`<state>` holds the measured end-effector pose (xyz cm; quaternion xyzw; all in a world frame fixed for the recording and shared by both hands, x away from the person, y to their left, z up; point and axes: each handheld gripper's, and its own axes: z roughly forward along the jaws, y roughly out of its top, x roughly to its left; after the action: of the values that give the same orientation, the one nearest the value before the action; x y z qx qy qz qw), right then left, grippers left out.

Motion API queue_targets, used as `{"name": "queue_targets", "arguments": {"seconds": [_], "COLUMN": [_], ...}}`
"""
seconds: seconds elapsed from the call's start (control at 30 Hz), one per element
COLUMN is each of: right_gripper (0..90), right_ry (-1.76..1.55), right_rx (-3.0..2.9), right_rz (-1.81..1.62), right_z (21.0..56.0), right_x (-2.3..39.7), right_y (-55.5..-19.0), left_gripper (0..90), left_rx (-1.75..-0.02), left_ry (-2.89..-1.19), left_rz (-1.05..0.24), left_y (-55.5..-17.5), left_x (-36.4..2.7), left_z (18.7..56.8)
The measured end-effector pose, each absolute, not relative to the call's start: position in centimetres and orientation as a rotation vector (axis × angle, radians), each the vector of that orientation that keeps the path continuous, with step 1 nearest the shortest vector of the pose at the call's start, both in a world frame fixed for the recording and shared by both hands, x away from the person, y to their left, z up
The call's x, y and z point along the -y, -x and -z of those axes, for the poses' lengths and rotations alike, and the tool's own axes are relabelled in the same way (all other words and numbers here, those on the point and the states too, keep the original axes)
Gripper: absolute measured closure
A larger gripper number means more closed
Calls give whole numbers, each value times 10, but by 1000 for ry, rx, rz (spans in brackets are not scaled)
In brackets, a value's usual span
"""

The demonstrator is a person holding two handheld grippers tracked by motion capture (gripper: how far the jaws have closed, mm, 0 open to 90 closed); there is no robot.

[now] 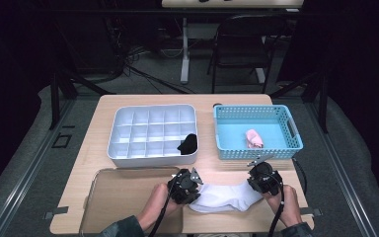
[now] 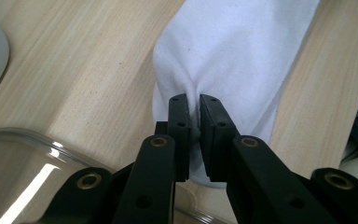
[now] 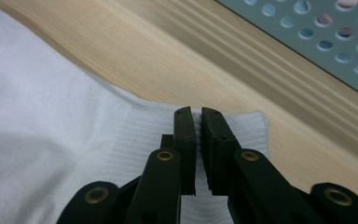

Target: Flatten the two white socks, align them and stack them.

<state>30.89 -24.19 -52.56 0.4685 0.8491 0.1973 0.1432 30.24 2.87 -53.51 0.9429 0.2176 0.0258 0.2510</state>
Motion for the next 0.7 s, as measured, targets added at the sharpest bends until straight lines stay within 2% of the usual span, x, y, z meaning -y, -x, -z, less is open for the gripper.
{"name": "queue_targets", "arguments": {"seconds": [0.17,0.23,0.47,0.6,0.7], "right_gripper": [838,794,495,392,328], "right_ry": [-1340,-1342,-1408,-1467,-1490], "right_rx": [-2439,-2472,-2437,-2435,-2428], "right_rz": [-573,-562,-618,-673,-685], "right_z": [531,539,539,541,542], "right_x": [239,236,252,264,269], "right_y": [-316,-320,-321,-319,-315], "left_gripper": [828,803,464,351,304], "left_rx": [-618,-630,-712,-735,-735], "left_ry": [-2592,-2607,-2573,-2557,-2551], "left_rz": [-66,-60,-126,-113,-90], "left_y": [-305,-307,-310,-312,-312], "left_x": [-31,-31,-35,-39,-40], "left_z": [537,540,537,537,538]}}
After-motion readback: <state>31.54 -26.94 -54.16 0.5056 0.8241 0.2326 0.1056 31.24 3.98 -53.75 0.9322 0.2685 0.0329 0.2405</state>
